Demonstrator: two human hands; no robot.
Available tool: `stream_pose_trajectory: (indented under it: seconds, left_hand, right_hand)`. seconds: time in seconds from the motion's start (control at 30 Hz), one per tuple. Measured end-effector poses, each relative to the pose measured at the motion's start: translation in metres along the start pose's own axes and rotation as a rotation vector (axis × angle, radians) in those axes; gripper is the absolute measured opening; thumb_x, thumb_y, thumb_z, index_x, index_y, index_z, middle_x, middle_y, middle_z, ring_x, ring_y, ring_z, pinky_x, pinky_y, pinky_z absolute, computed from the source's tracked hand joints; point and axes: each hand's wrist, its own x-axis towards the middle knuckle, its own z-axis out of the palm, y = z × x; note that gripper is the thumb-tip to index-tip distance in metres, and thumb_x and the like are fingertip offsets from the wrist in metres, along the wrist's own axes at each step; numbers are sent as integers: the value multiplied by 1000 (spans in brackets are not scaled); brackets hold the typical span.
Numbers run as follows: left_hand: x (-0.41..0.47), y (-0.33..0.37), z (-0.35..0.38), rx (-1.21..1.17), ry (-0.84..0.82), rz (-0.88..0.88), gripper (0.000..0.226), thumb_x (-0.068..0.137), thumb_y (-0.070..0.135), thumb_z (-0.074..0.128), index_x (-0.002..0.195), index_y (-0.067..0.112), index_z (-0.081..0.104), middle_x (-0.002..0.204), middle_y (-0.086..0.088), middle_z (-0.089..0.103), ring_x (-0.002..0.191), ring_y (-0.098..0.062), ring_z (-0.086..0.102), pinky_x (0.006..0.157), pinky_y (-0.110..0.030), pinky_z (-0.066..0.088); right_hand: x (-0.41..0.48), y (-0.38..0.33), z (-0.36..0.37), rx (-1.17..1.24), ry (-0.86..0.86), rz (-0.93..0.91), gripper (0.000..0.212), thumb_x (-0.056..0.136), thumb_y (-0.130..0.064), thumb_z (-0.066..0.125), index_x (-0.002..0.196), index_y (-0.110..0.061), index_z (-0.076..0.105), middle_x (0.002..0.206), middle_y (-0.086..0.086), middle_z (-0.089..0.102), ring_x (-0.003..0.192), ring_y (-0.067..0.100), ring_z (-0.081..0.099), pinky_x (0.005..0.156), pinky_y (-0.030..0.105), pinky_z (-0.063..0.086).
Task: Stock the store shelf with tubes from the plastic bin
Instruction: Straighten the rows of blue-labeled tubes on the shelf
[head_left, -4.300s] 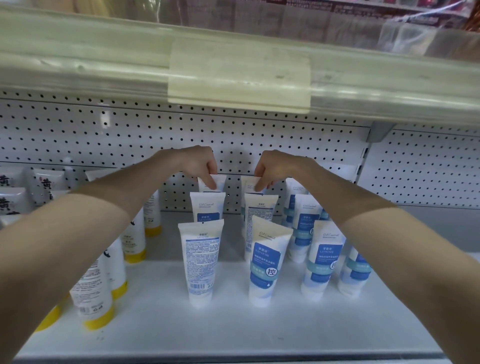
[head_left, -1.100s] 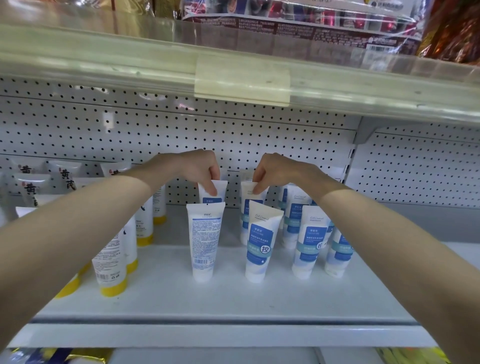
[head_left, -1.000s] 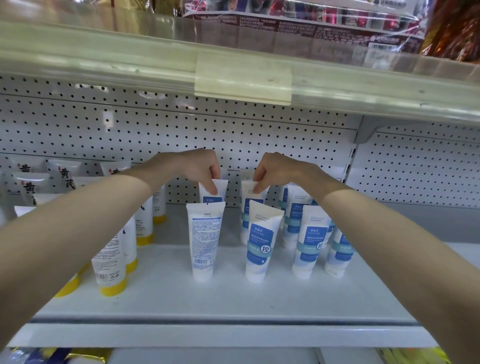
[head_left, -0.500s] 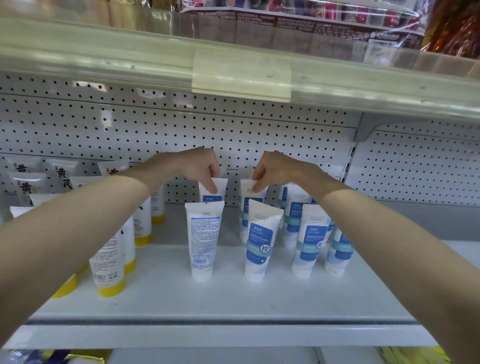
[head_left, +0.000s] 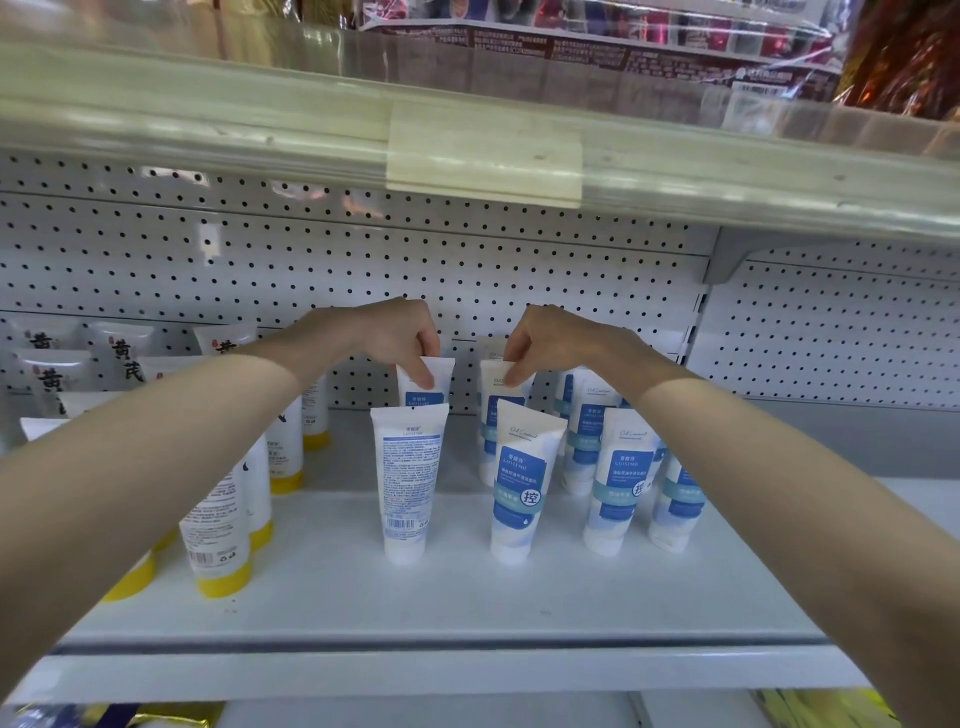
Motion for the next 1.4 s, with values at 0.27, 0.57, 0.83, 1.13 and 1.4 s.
stream_pose_trajectory:
  seconds: [0.27,0.57,0.83,1.13,1.4]
  left_hand:
    - [-8,6,-1,-32,19,-12,10,75,13,75,85,12,72,95,-8,72,94,-27,65,88,-41,50]
    - [-14,13,1,-37,56,-64,21,79,11,72,98,3,70,102,-12,69,95,-25,62,87,-38,49]
    - [-13,12,3,-42,75,-74,18,80,11,71,97,6,70,94,-1,66,91,-16,59,85,-31,47]
    - [-12,10,3,-58,74,-80,15,79,13,73,93,9,70,87,3,66,85,-12,58,86,-33,48]
    - [-14,10,4,-48,82,-80,15,79,13,72,94,9,70,90,5,64,89,-13,58,87,-34,48]
  right_hand:
    - [-6,-3,0,24,15,-35,24,78,-12,73,101,-10,71,87,-2,62,84,12,55,67,18,40]
    - [-9,2,3,76,52,-57,25,77,-10,73,102,-8,71,93,3,67,84,11,56,75,22,40]
    - [-5,4,5,103,66,-71,25,77,-10,73,102,-7,72,100,6,70,85,11,57,77,22,40]
    - [-2,1,5,94,45,-55,25,77,-8,73,102,-8,72,100,5,70,86,12,57,76,22,41]
    - [-6,-1,5,81,36,-48,23,78,-8,71,101,-9,71,98,5,69,86,14,57,75,23,41]
